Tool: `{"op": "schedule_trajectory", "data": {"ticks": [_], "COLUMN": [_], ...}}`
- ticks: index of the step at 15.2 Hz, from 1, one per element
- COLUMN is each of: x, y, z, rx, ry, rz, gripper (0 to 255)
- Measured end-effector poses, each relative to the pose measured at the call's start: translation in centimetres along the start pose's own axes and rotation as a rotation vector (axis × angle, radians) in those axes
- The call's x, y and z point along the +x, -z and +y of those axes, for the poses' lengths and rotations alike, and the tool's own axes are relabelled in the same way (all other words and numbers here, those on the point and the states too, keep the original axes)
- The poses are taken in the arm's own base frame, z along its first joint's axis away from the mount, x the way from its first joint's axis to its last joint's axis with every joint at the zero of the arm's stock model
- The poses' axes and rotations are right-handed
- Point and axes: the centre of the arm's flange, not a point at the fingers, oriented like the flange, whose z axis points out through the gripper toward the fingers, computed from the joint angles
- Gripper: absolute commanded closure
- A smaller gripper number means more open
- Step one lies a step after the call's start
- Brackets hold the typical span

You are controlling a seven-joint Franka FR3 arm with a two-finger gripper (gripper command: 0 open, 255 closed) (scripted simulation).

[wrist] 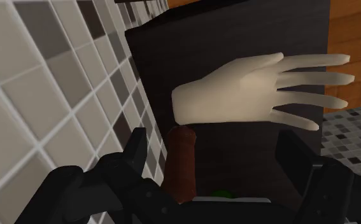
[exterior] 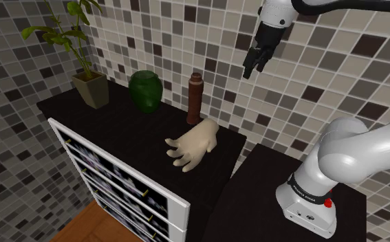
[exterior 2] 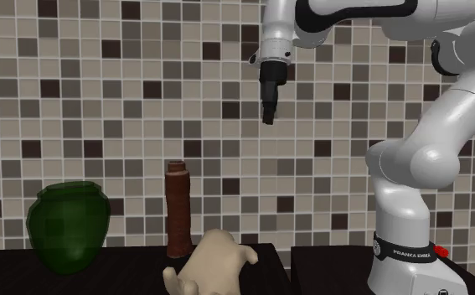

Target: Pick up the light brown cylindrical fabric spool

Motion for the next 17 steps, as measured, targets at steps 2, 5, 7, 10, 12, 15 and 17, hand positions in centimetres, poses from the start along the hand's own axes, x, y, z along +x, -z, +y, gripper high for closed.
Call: {"op": "schedule_trajectory", "data": {"ticks": [2, 5, 7, 10, 12, 15, 17], "x": [0.6, 3.3, 5.5, 9.4, 11.6, 14.9, 17.4], "y": [-0.4, -1.8, -2.9, -5.2, -6.2, -8.4, -9.7], "z": [0.1, 0.4, 0.9, 1.5, 1.8, 1.9, 2.0], "rx": [-0.003, -0.021, -0.034, -0.055, -0.069, -0.090, -0.104], "ry": [0.010, 0.063, 0.104, 0.167, 0.209, 0.272, 0.314], "rz": [-0.001, -0.010, -0.016, -0.026, -0.032, -0.042, -0.048], "gripper": [0, 0, 0, 0, 0, 0, 0]}}
